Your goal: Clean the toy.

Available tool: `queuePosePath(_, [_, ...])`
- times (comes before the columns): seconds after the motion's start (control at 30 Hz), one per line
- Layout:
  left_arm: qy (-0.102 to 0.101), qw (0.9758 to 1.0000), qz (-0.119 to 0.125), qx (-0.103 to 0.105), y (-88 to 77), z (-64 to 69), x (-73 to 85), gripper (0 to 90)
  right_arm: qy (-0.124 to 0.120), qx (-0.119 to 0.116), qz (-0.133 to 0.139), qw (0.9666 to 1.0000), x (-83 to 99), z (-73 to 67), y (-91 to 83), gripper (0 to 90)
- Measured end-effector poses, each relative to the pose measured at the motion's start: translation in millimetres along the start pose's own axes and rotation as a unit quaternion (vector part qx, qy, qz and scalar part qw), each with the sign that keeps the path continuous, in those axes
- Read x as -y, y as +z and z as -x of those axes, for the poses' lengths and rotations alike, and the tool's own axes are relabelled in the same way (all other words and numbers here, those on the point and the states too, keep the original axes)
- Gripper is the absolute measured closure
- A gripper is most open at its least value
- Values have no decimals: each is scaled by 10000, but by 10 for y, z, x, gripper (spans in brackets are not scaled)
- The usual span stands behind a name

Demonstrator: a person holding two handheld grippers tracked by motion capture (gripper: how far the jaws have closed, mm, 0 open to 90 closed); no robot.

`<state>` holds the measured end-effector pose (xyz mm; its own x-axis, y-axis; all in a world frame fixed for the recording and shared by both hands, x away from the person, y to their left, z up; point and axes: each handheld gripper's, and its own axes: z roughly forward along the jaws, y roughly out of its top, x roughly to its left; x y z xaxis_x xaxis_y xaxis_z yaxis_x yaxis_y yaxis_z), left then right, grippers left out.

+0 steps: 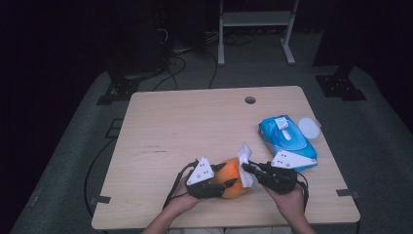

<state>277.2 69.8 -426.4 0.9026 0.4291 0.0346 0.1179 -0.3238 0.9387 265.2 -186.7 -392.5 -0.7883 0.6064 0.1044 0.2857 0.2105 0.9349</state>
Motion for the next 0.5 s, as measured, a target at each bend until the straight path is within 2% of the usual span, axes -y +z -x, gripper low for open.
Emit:
queuePosePath(0.07, [31, 10000, -4, 33, 2, 11, -5, 453, -82, -151, 125, 9998, -37, -61, 3, 851])
queuePosePath(0.13, [42, 10000, -21, 50, -6, 19, -13, 453, -244, -141, 104, 9995, -55, -101, 30, 851])
queuePosePath(0.27, [104, 9999, -30, 38, 16, 38, 9, 436, -83, -135, -72, 9998, 3, -33, 59, 852])
queuePosePath(0.33, [133, 9999, -5, 30, 29, 30, 12, 361, -74, -80, -140, 9998, 20, -11, 67, 852])
queuePosePath(0.43, [6, 10000, -34, -44, 50, -24, 52, 214, -49, 90, -218, 9997, 53, 42, 60, 852])
queuePosePath(0.5, [-86, 9999, -78, -35, 76, -58, 102, 169, 46, 136, -218, 9997, 70, 97, 46, 852])
